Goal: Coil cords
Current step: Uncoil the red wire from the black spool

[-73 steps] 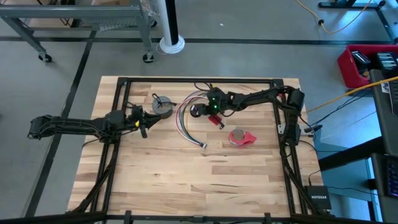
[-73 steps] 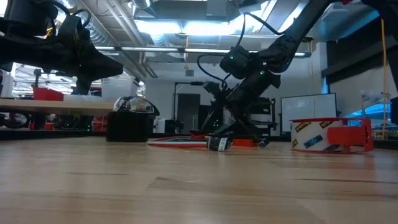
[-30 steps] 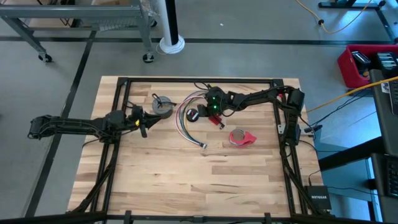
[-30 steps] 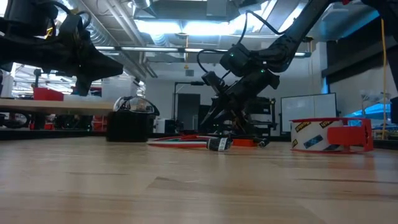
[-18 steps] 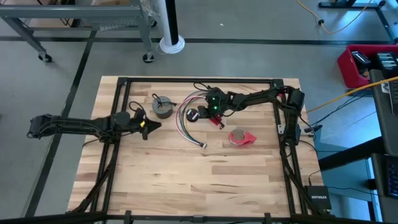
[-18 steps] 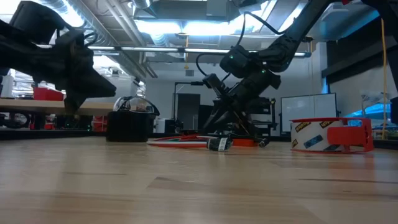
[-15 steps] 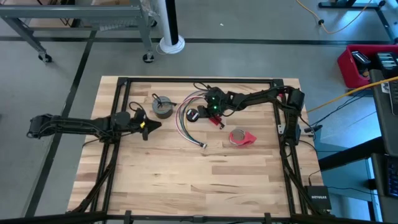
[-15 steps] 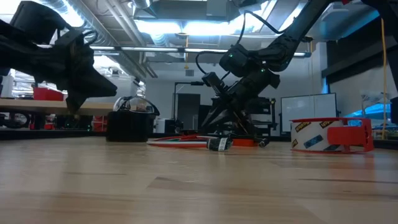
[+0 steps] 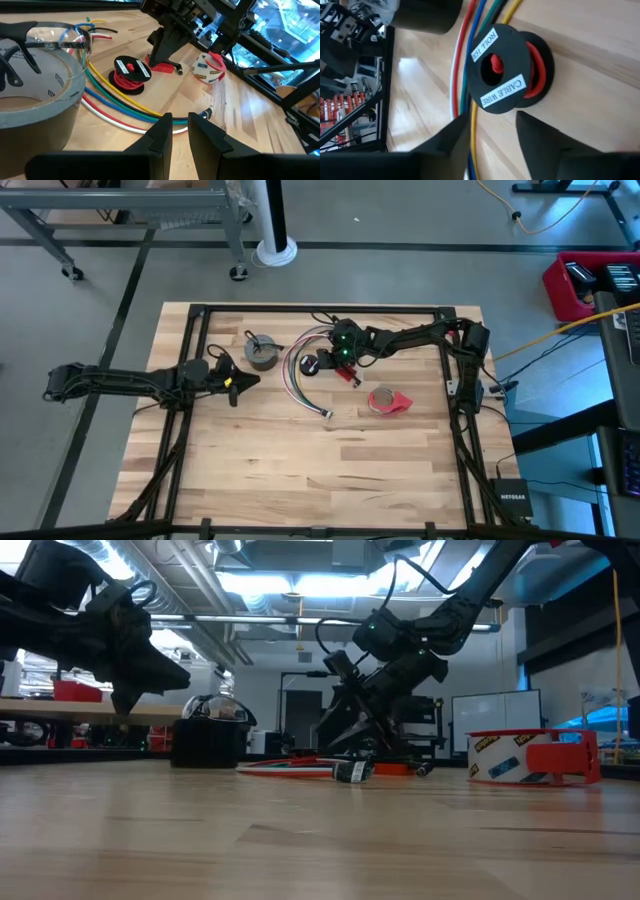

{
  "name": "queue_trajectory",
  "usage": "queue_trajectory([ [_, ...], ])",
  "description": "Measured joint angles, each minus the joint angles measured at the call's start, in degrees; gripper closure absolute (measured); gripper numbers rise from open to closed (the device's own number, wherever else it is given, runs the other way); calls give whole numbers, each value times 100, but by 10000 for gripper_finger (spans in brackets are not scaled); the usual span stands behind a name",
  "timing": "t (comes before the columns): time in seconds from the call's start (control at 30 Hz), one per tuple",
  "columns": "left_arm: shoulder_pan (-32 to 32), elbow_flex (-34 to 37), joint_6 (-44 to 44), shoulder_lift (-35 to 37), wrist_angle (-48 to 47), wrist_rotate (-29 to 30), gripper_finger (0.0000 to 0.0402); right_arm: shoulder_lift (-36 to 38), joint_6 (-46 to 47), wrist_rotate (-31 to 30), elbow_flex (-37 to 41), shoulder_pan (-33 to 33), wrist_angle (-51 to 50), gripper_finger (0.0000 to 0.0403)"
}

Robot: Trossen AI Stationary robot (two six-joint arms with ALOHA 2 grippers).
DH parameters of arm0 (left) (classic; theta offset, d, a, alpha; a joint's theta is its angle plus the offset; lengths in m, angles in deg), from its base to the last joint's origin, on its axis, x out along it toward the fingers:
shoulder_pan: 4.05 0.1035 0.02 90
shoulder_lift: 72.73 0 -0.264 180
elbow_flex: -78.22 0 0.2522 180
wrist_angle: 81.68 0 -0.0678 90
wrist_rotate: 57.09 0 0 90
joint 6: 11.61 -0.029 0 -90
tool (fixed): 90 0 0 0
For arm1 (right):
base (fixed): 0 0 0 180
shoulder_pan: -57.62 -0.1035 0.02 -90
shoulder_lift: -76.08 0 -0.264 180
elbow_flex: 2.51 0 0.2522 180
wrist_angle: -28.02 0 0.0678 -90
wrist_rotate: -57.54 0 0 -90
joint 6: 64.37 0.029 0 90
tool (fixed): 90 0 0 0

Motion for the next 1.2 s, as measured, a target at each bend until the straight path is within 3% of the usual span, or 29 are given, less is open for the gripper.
queue_trajectory([
  [0.17, 0, 0, -4, 0, 0, 2, 347, 0, 5, -278, -2, 0, -3, 198],
  [0.4, 2, 0, -15, 0, 2, 43, 347, 0, 47, -806, -2, 0, 10, 192],
  [0.7, 4, 0, -292, 0, 10, 50, 347, -184, 406, -809, -20, -7, 197, 192],
  [1.03, 4, 0, -210, 0, 17, 46, 347, -827, 475, -306, -755, -4, 134, 192],
  [1.2, 9, 0, -209, 0, 0, 44, 347, -822, 586, -306, -828, -4, -8, 216],
])
